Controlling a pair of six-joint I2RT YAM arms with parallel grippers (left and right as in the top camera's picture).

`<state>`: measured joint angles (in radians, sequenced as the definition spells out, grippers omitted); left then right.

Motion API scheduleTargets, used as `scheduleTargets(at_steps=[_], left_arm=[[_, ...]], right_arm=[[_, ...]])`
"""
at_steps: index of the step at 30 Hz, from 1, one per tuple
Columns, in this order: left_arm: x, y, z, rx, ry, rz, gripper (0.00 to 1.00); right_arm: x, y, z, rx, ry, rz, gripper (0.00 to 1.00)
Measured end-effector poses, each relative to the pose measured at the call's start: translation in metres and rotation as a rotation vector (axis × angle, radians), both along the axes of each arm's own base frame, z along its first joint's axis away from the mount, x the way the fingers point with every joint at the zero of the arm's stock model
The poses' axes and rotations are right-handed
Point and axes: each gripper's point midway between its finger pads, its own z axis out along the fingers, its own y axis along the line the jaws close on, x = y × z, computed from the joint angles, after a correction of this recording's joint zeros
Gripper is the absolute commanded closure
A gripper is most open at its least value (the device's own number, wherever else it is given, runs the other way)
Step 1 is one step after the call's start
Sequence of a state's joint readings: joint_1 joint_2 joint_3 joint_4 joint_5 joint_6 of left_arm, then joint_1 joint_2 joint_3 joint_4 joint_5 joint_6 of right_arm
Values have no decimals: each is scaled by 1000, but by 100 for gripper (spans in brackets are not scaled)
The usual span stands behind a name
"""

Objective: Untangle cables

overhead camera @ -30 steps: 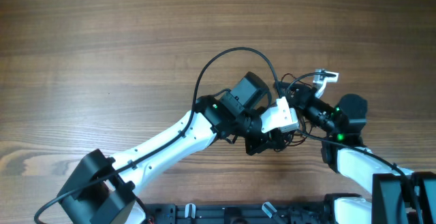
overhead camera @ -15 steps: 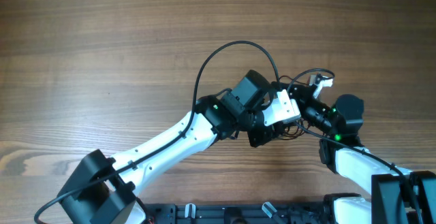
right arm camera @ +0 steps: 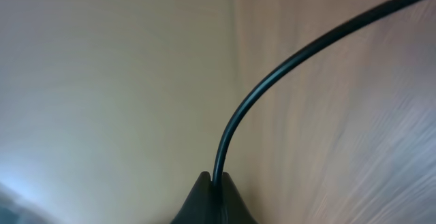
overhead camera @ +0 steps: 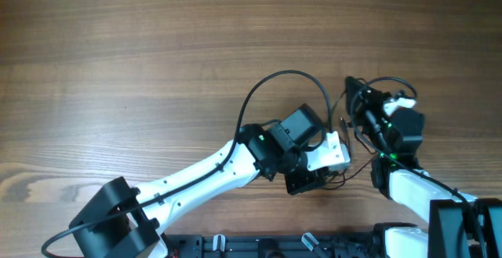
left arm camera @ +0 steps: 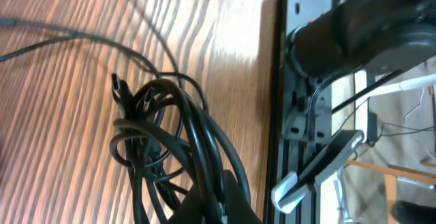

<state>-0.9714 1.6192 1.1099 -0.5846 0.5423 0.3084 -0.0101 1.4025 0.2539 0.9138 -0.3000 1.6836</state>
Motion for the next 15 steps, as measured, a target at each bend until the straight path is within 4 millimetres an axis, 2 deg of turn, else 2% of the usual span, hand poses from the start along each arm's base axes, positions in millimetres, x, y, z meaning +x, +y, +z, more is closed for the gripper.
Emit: scheduleTargets(at_steps=[3,4,5,6,7,10,12,13,15], left_arm=[[18,9,-2,17,-8,55,96],[29,12,-1,9,-14,88,96],[40,13,0,-2,-19,122,96],[56,14,4,-27,-26,177,96],[90,19,13,-74,-31,297,96],[139,38,24,-130,26,525,96],[164,57,28,-149,73,650,96],[178,73,30,-164,122,726,96],[192,91,34,-198,174,783,96]], right_arm=[[-3,-17,-17,-94,47,-25,74],[-4,-18,-19,-130,47,-14,59],[-4,-18,-20,-156,42,-3,37],[-5,-16,-20,-240,13,39,0],[-6,-12,-19,-267,-1,75,0],[-9,-2,-18,-369,-52,161,0],[-11,4,-17,-424,-86,214,0],[-12,8,-16,-447,-108,244,0],[-13,17,-5,-491,-191,302,0]])
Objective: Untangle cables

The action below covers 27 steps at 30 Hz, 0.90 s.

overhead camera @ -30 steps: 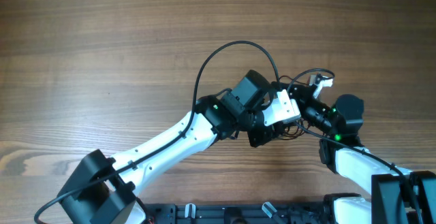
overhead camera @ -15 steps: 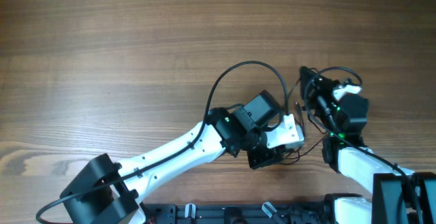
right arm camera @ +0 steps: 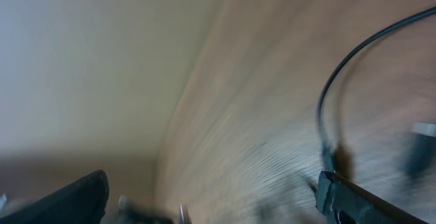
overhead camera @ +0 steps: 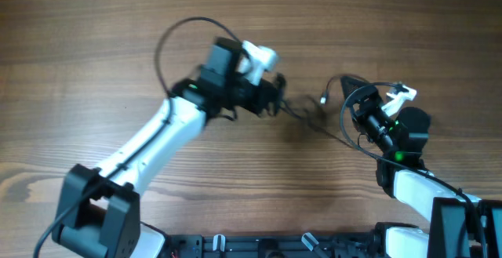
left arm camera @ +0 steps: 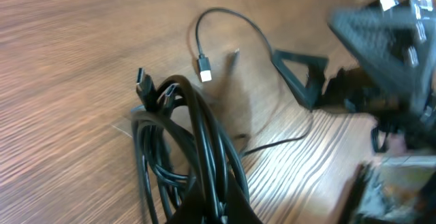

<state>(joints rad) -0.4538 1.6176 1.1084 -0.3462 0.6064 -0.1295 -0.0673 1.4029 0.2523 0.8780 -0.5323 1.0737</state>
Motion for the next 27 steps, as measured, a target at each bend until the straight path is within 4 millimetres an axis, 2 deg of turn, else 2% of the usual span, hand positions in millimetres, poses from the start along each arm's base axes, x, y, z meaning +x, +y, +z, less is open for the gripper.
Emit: scheduleTargets(at_steps=[4,7,12,17,21,24,27], left_arm=[[5,17,17,-133,43,-28,96],[-1,23,35,-254,45,-114,93],[-17,24,60,-397,15,-257,91],[-29,18,69,-453,7,-333,92],[-35,13,72,-469,13,-362,96],[-33,12,76,-479,2,-361,96],[-21,10,85,-495,-23,-335,96]], right_arm=[[-7,23,39,-71,-227,172,0],[-21,41,55,-98,-337,315,0],[-44,65,57,-136,-412,497,0],[-55,81,62,-201,-514,584,0],[-62,93,62,-237,-564,632,1],[-63,95,61,-249,-576,638,1],[-57,93,64,-244,-565,627,0]])
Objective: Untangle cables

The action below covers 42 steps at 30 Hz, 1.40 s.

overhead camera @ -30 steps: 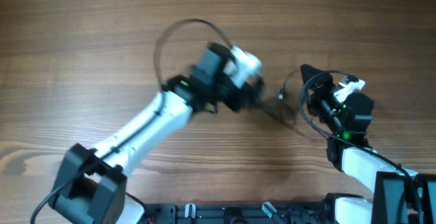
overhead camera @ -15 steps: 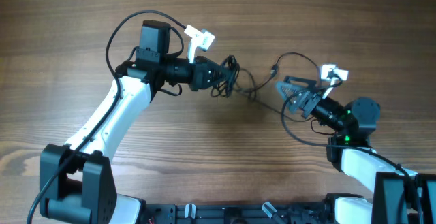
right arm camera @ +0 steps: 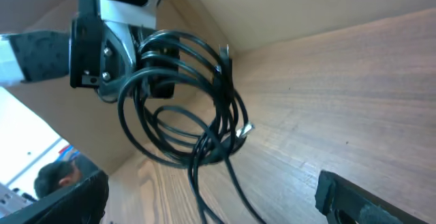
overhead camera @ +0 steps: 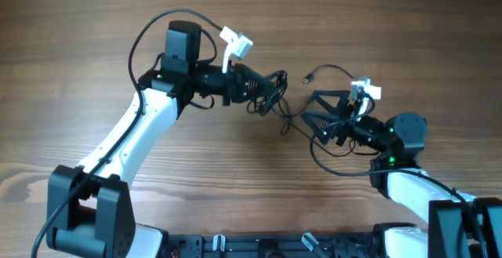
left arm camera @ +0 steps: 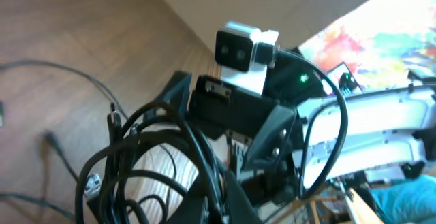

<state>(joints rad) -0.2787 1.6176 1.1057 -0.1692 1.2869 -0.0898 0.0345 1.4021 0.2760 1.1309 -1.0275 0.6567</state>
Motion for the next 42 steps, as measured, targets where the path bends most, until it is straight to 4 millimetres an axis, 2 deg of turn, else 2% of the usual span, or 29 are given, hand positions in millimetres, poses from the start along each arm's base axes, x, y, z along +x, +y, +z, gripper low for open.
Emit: scheduleTargets(at_steps=[3,5,11,14,17,21,23,26,30,31,32,38,42], left_arm=[[17,0,13,-23,-27,52,96],[28,4,18,-29,-28,98,96],[47,12,13,4,31,213,96],[53,18,11,12,57,251,96],[69,37,9,18,109,339,96],[91,78,6,18,151,460,96],[100,102,4,17,176,523,96],[106,122,4,7,188,561,96],[98,121,8,-20,220,514,96],[95,119,7,-23,245,503,96],[90,117,5,-27,303,490,96],[82,115,1,-46,478,484,96],[82,115,1,-61,573,494,96]], right_arm=[[14,-5,4,9,67,-11,0],[26,-11,13,10,90,-19,1],[67,-37,45,-11,99,-116,1],[85,-49,53,-48,134,-186,1],[90,-54,46,-113,240,-238,1],[78,-51,35,-246,338,-282,0],[65,-41,36,-307,330,-269,0],[38,-11,48,-369,265,-193,0],[8,42,58,-405,175,-42,0],[4,48,58,-410,168,-22,0],[-8,68,53,-436,155,31,0],[-11,105,19,-596,123,-10,0],[-1,122,13,-681,6,-77,0]])
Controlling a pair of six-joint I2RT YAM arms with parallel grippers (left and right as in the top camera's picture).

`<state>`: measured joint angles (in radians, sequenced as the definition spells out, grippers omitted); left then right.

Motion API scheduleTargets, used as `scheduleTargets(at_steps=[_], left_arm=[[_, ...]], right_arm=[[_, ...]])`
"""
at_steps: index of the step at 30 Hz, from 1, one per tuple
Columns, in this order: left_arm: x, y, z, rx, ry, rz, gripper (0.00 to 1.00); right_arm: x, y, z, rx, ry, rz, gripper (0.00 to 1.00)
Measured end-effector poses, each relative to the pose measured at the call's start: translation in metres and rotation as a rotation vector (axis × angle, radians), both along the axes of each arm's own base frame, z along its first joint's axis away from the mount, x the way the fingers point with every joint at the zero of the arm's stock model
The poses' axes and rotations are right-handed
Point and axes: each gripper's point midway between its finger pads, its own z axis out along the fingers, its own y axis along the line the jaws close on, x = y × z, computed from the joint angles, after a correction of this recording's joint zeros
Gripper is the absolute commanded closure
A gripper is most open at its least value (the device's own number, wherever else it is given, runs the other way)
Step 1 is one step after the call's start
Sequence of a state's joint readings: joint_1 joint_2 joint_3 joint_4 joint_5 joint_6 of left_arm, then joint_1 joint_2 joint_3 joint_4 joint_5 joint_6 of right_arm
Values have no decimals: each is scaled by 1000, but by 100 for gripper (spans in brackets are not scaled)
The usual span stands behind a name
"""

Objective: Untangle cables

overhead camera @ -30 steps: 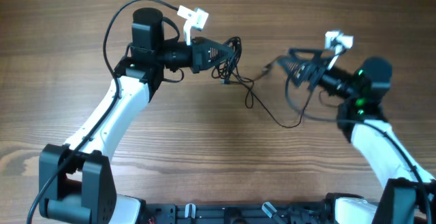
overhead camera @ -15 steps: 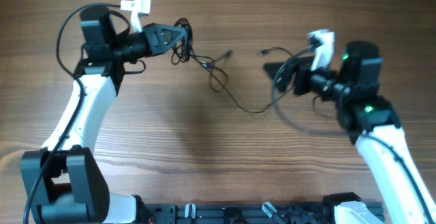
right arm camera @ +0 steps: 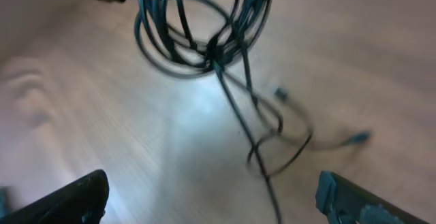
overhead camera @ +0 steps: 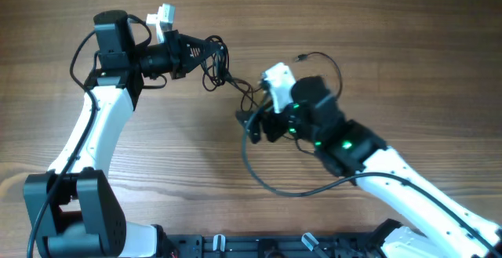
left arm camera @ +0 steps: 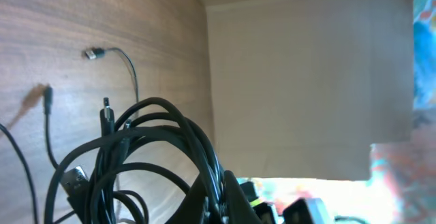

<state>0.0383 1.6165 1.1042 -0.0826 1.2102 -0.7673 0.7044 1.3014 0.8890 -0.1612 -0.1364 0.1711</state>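
Note:
A tangled bundle of black cables (overhead camera: 213,57) hangs off the table in my left gripper (overhead camera: 194,54), which is shut on it at the far left. In the left wrist view the coils (left arm camera: 136,152) fill the frame ahead of the left gripper (left arm camera: 216,186). One thin strand (overhead camera: 271,181) trails from the bundle down to the table and loops rightward to a plug (overhead camera: 300,56). My right gripper (overhead camera: 252,125) stands open below the bundle. Its wrist view shows the bundle (right arm camera: 197,26) and the trailing strand (right arm camera: 262,139) ahead of the right gripper (right arm camera: 208,197), nothing between its fingers.
The wooden table (overhead camera: 392,38) carries only the cables. A black rail (overhead camera: 259,246) runs along the front edge. A beige wall (left arm camera: 306,81) shows behind the table in the left wrist view.
My left gripper has moved left and farther back with the bundle. My right arm has reached left, so its open gripper now sits below the bundle, looking down on the table.
First both grippers were close together at the front right, left shut on the bundle, right shut on a single strand. Then the right was open and the left held the bundle farther left. The left has kept the bundle further leftward, one strand trailing out.

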Motion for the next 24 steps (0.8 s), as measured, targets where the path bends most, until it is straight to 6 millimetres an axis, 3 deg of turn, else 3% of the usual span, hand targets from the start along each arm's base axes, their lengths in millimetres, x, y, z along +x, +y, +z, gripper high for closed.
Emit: scheduleTargets(at_steps=[3,7,12,14,16,17,18,19,24], left_arm=[[-3,-1,2,-30,50,-8,96],[-10,-4,7,-66,79,-45,96],[-20,-15,12,-97,93,-109,96],[-28,-24,15,-114,98,-158,96],[-36,-33,17,-128,102,-202,96],[-40,-37,18,-135,104,-225,96],[-42,-40,19,-139,104,-239,96],[-45,-42,21,-144,104,-254,96],[-50,-41,27,-166,71,-297,92]], right_arm=[[11,7,-11,-103,-103,-28,0],[33,0,-31,-245,-192,-81,0],[38,3,-36,-306,-247,-35,6],[41,3,-32,-304,-273,-34,20],[44,5,-28,-289,-288,-29,44],[43,7,-28,-284,-287,-12,71],[40,10,-29,-275,-279,10,87],[36,13,-31,-263,-264,36,96],[18,19,-45,-227,-152,98,96]])
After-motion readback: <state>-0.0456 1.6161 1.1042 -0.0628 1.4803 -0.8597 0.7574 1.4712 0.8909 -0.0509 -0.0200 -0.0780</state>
